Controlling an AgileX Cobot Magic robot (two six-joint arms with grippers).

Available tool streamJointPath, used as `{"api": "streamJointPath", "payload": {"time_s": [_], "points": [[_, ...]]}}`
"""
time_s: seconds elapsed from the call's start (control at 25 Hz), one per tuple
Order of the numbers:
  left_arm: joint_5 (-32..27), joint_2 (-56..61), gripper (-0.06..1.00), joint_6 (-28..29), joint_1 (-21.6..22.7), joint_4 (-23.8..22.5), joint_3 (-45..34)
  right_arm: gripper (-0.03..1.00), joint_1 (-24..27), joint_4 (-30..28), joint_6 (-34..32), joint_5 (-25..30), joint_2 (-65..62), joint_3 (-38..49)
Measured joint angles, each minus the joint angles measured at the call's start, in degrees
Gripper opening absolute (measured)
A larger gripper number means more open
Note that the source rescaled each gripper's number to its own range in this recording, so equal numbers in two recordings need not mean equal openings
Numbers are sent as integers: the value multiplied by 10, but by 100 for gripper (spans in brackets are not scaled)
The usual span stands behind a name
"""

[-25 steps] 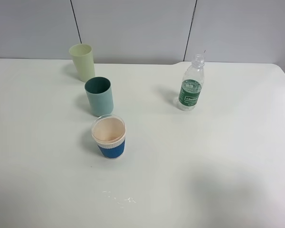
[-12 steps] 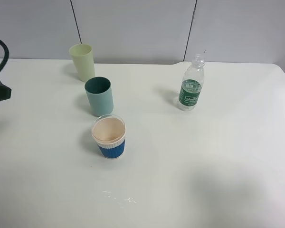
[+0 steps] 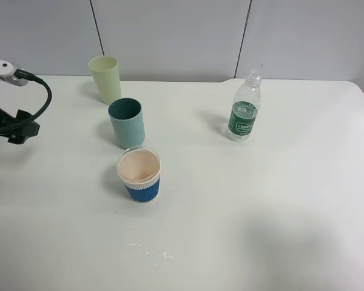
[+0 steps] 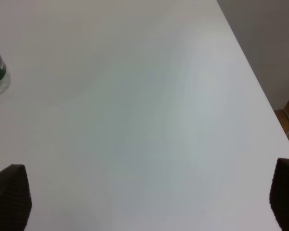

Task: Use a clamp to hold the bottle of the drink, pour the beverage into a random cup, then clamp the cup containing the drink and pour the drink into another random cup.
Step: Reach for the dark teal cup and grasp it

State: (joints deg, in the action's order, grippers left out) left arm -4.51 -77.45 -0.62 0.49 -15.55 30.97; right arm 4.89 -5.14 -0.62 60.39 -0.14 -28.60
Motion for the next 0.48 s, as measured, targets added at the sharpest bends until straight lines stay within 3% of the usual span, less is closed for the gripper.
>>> {"api": "streamJointPath", "payload": {"time_s": [0.48], "points": [[218, -144, 100, 196, 0, -278, 1, 99, 0, 0, 0, 0, 0, 0]]}}
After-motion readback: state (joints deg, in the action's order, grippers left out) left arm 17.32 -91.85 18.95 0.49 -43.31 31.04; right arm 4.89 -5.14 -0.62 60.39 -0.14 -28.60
